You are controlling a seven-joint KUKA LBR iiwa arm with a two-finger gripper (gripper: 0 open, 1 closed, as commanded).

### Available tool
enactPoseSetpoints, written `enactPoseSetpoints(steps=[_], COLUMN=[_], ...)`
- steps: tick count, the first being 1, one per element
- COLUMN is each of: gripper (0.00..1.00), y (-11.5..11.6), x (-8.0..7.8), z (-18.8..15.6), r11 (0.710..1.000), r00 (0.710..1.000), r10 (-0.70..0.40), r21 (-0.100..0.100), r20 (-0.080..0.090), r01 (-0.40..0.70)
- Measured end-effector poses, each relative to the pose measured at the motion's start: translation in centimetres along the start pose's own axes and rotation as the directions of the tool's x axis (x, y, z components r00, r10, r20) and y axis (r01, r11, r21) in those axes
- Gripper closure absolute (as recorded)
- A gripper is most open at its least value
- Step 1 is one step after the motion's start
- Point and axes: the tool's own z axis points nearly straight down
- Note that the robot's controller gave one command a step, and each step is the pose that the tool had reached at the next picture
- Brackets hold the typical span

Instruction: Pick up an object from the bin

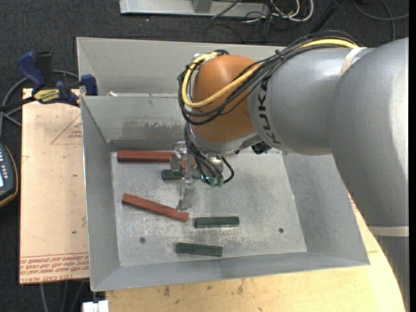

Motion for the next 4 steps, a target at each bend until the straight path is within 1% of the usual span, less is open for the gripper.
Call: enactPoseSetpoints(steps=[1,2,4], gripper=[0.0,0.0,0.0], y=[2.34,2.42,2.47], x=[3.07,2.99,2.87], z=[7.26,7.22,7.15], r11=[1.0,1.0,1.0], r00=[1.0,1.0,1.0], r10=[-0.017,-0.017,-0.015], r21=[0.0,-0.001,-0.001], r20=[-0.001,0.009,0.009], r01=[0.017,0.017,0.015])
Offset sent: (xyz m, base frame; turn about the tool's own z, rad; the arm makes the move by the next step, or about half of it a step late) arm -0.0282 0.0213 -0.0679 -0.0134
